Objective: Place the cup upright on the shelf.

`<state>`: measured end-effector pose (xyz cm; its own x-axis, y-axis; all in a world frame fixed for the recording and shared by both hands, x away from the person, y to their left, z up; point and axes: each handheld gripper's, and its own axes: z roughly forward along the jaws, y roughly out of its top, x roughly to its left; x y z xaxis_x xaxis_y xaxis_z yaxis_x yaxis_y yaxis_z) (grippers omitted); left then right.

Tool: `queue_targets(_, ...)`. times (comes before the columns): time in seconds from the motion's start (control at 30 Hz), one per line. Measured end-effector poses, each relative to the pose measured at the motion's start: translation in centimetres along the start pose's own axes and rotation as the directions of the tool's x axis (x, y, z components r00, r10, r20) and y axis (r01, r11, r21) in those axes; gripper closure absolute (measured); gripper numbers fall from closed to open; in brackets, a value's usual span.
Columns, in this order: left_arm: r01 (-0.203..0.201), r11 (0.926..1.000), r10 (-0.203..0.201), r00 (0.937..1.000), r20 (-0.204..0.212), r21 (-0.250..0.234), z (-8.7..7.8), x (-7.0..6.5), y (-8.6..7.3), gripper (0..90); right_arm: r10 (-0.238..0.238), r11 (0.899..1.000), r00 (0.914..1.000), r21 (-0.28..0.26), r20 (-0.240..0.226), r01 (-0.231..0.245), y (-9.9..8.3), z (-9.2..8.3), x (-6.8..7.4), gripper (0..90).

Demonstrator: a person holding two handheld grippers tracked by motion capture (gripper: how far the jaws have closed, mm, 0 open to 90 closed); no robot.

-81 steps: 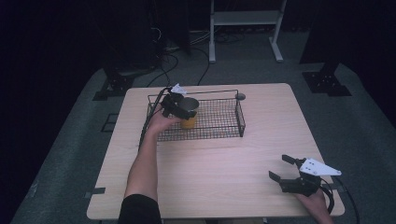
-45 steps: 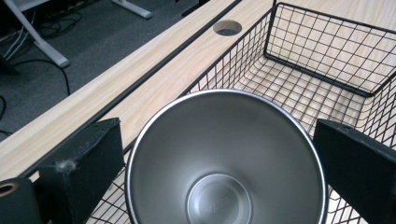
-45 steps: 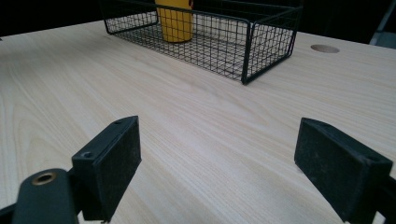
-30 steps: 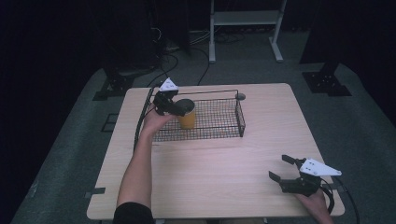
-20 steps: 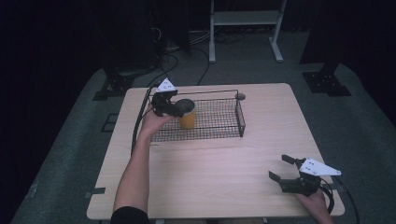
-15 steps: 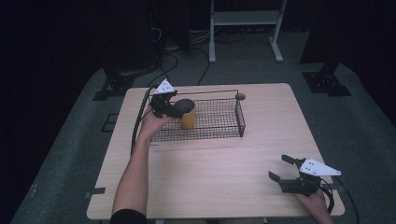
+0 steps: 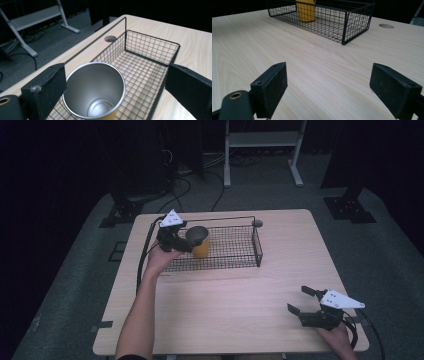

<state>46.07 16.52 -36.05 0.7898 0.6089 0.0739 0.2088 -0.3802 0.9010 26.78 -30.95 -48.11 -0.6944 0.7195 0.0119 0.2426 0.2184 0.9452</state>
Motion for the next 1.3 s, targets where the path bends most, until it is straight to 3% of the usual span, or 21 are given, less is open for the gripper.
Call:
queue_targets(0.43, -0.004, 0.9988, 0.004, 1.0000, 0.004, -0.049, -1.6, -1.1, -0.7, 2.8, 0.002, 1.000, 1.0000, 0.000, 0.000, -0.002, 0.0, 0.0, 0.0, 13.6)
queue_targets(1.3, -0.029, 0.9971, 0.031, 0.9989, 0.035, -0.071, -3.3, -4.0, -2.4, 3.5, 0.005, 1.000, 1.0000, -0.001, 0.001, -0.005, 0.0, 0.0, -0.1, 13.6)
